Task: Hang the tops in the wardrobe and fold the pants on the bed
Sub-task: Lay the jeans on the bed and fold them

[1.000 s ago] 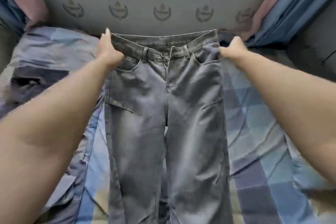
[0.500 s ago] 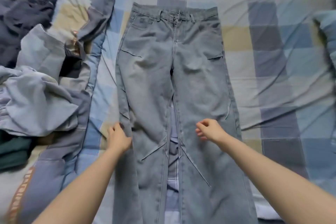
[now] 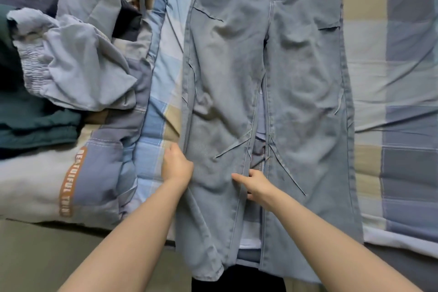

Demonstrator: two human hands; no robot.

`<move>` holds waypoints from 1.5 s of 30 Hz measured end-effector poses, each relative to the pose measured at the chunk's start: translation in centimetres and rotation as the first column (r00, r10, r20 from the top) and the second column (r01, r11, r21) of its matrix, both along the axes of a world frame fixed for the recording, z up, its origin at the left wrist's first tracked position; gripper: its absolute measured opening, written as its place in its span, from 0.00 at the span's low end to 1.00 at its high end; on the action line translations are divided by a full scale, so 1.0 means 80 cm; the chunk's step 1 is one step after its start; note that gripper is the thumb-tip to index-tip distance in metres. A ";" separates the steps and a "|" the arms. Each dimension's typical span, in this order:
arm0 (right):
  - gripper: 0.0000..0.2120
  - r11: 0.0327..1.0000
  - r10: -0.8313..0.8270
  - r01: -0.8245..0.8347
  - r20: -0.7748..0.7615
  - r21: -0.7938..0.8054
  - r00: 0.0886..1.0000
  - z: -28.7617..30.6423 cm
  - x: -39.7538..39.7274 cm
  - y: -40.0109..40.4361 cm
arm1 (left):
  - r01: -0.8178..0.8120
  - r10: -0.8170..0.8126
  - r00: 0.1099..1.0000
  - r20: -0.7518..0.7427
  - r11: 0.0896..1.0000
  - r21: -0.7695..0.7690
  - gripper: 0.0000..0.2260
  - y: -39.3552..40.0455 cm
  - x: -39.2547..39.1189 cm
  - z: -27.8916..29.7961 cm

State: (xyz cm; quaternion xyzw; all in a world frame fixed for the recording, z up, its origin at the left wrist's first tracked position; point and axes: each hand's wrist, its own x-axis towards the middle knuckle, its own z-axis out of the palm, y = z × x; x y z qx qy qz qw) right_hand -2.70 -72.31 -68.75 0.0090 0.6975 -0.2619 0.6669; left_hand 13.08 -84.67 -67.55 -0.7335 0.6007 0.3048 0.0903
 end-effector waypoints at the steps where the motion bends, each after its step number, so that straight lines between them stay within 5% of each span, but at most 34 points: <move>1: 0.02 0.999 0.012 -0.013 0.036 0.031 0.999 0.005 0.008 0.010 | -0.057 0.056 0.998 0.002 0.998 0.010 0.15 0.000 0.016 0.000; 7: 0.14 0.969 0.223 -0.236 0.159 0.069 0.962 0.018 0.050 0.078 | -0.114 0.087 0.987 0.135 0.971 0.209 0.10 0.026 0.129 -0.005; 13: 0.17 0.981 0.187 -0.192 0.249 -0.006 0.950 0.022 0.065 0.115 | -0.078 0.166 0.973 -0.159 0.890 0.450 0.11 0.071 0.194 0.012; 18: 0.22 0.985 0.165 -0.172 0.366 -0.011 0.916 0.021 0.068 0.133 | 0.029 0.124 0.963 -0.237 0.832 0.554 0.10 0.077 0.240 0.033; 20: 0.16 0.978 0.192 -0.206 0.362 0.002 0.912 0.024 0.076 0.136 | 0.033 0.081 0.979 -0.187 0.842 0.538 0.09 0.081 0.248 0.035; 22: 0.03 0.909 0.408 -0.417 0.159 0.022 0.899 0.030 0.081 0.136 | 0.109 -0.097 0.994 -0.050 0.867 0.486 0.03 0.087 0.245 0.035; 23: 0.03 0.800 0.598 -0.597 -0.003 0.067 0.801 0.029 0.078 0.136 | 0.171 -0.228 0.971 0.069 0.871 0.461 0.05 0.090 0.240 0.037; 25: 0.08 0.515 0.852 -0.828 -0.245 0.221 0.464 0.031 0.065 0.138 | 0.246 -0.343 0.912 0.226 0.896 0.369 0.12 0.100 0.222 0.038; 26: 0.10 0.497 0.854 -0.829 -0.316 0.256 0.414 0.031 0.057 0.139 | 0.275 -0.345 0.909 0.233 0.918 0.285 0.14 0.106 0.209 0.036; 30: 0.06 0.808 0.555 -0.554 -0.576 0.200 0.600 0.038 -0.007 0.139 | 0.412 -0.406 0.911 -0.076 0.905 0.108 0.13 0.131 0.115 0.034; 33: 0.08 0.932 0.343 -0.309 -0.746 0.191 0.572 0.040 -0.079 0.152 | 0.454 -0.360 0.863 -0.355 0.860 0.233 0.10 0.154 0.038 0.027; 36: 0.16 0.955 0.282 -0.076 -0.790 0.288 0.544 0.033 -0.149 0.181 | 0.417 -0.251 0.868 -0.427 0.837 0.355 0.12 0.183 -0.034 0.011; 40: 0.28 0.910 0.305 -0.019 -0.636 0.415 0.709 0.025 -0.199 0.211 | 0.253 -0.027 0.901 -0.432 0.842 0.476 0.16 0.213 -0.096 -0.009; 45: 0.12 0.976 0.083 0.048 -0.567 0.212 0.819 0.027 -0.218 0.229 | 0.105 0.163 0.882 -0.443 0.847 0.522 0.07 0.223 -0.116 -0.014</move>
